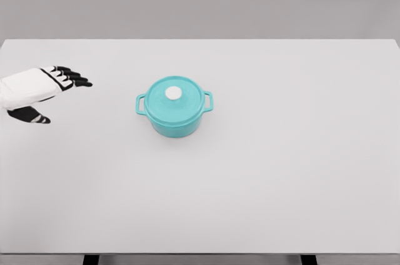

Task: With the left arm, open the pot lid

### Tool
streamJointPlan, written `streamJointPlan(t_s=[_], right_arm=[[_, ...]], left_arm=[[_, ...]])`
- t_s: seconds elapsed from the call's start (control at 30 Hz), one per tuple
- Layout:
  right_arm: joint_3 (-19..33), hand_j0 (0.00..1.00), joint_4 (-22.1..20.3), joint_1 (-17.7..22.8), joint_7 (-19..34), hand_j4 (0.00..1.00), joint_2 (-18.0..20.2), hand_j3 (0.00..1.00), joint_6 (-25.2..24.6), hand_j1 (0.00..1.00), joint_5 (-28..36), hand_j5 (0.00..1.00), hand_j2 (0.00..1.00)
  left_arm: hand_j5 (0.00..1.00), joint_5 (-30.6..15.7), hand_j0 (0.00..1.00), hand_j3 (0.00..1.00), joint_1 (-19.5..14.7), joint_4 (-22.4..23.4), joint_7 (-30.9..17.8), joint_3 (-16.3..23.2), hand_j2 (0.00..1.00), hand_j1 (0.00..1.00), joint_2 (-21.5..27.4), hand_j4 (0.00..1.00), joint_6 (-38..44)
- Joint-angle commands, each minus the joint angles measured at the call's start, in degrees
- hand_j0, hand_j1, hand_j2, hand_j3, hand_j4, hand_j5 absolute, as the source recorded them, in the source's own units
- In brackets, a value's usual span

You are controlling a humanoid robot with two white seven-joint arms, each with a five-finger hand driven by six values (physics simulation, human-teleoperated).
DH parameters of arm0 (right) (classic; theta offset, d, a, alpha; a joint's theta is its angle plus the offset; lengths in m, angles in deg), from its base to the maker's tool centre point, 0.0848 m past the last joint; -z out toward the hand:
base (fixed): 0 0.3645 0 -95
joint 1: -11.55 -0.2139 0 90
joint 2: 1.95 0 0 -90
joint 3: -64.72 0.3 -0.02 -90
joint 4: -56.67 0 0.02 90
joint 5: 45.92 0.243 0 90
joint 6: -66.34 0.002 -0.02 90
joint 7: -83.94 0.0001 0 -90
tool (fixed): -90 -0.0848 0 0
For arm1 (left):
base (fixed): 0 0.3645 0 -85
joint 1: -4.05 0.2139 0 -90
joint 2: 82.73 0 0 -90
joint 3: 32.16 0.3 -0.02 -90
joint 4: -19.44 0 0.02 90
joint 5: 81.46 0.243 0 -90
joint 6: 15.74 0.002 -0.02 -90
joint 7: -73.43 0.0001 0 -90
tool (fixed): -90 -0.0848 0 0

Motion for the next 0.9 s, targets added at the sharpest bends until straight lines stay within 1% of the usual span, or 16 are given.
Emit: streamJointPlan(t_s=[0.0,0.17,0.23,0.3,0.33,0.37,0.4,0.43,0.47,0.5,0.53,0.6,0.63,0.7,0.8,0.87], right_arm=[[0.0,1.0,0.0,0.0,0.2,1.0,0.0,1.0,0.0,1.0,0.0,1.0,1.0],[0.0,1.0,-0.1,0.7,-0.1,1.0,0.0,1.0,0.1,1.0,0.0,1.0,1.0],[0.0,1.0,-0.1,0.7,-0.1,1.0,0.0,1.0,0.1,1.0,0.0,1.0,1.0],[0.0,1.0,-0.1,0.7,-0.1,1.0,0.0,1.0,0.1,1.0,0.0,1.0,1.0],[0.0,1.0,-0.1,0.7,-0.1,1.0,0.0,1.0,0.1,1.0,0.0,1.0,1.0],[0.0,1.0,-0.1,0.7,-0.1,1.0,0.0,1.0,0.1,1.0,0.0,1.0,1.0],[0.0,1.0,-0.1,0.7,-0.1,1.0,0.0,1.0,0.1,1.0,0.0,1.0,1.0],[0.0,1.0,-0.1,0.7,-0.1,1.0,0.0,1.0,0.1,1.0,0.0,1.0,1.0],[0.0,1.0,-0.1,0.7,-0.1,1.0,0.0,1.0,0.1,1.0,0.0,1.0,1.0],[0.0,1.0,-0.1,0.7,-0.1,1.0,0.0,1.0,0.1,1.0,0.0,1.0,1.0],[0.0,1.0,-0.1,0.7,-0.1,1.0,0.0,1.0,0.1,1.0,0.0,1.0,1.0],[0.0,1.0,-0.1,0.7,-0.1,1.0,0.0,1.0,0.1,1.0,0.0,1.0,1.0],[0.0,1.0,-0.1,0.7,-0.1,1.0,0.0,1.0,0.1,1.0,0.0,1.0,1.0],[0.0,1.0,-0.1,0.7,-0.1,1.0,0.0,1.0,0.1,1.0,0.0,1.0,1.0],[0.0,1.0,-0.1,0.7,-0.1,1.0,0.0,1.0,0.1,1.0,0.0,1.0,1.0],[0.0,1.0,-0.1,0.7,-0.1,1.0,0.0,1.0,0.1,1.0,0.0,1.0,1.0]], left_arm=[[1.0,-0.3,1.0,1.0,0.0,-0.1,-0.8,0.1,1.0,1.0,-0.5,1.0,0.1],[1.0,-0.4,1.0,1.0,-0.5,-0.5,-2.5,0.1,1.0,1.0,-0.9,1.0,0.1],[1.0,-0.4,1.0,1.0,-0.5,-2.9,-2.9,0.1,1.0,1.0,-1.7,1.0,0.1],[1.0,-0.4,1.0,1.0,-1.2,-3.5,-2.9,0.1,1.0,1.0,-1.7,1.0,0.1],[1.0,-0.6,1.0,1.0,-2.1,-3.6,-2.9,0.2,1.0,1.0,-1.8,1.0,0.1],[1.0,-0.9,1.0,1.0,-4.0,-3.7,-2.9,1.4,1.0,1.0,-1.6,1.0,0.1],[1.0,-1.4,1.0,1.0,-6.4,-4.6,-2.4,4.2,1.0,1.0,-1.3,1.0,0.1],[1.0,-3.5,1.0,1.0,-8.5,-5.6,-1.6,7.2,1.0,1.0,-0.4,1.0,0.1],[1.0,-7.2,1.0,1.0,-12.9,-6.4,-0.3,12.8,1.0,1.0,1.4,1.0,0.1],[1.0,-7.8,1.0,1.0,-17.3,-6.2,-0.3,17.4,1.0,1.0,1.4,1.0,0.1],[1.0,-7.7,1.0,1.0,-20.5,-5.1,-0.6,21.7,1.0,1.0,1.5,1.0,0.1],[1.0,-7.6,1.0,1.0,-25.0,-4.2,-0.9,26.8,1.0,1.0,1.7,1.0,0.1],[1.0,-7.6,1.0,1.0,-25.7,-4.2,-0.9,31.0,1.0,1.0,-0.5,1.0,0.1],[1.0,-7.5,1.0,1.0,-28.1,-4.3,-0.9,32.3,1.0,1.0,-6.3,1.0,0.1],[1.0,-7.7,1.0,1.0,-29.5,-4.8,-0.4,31.7,1.0,1.0,-6.7,1.0,0.1],[1.0,-7.3,1.0,1.0,-29.8,-3.0,-0.4,32.4,1.0,1.0,-9.0,1.0,0.1]])
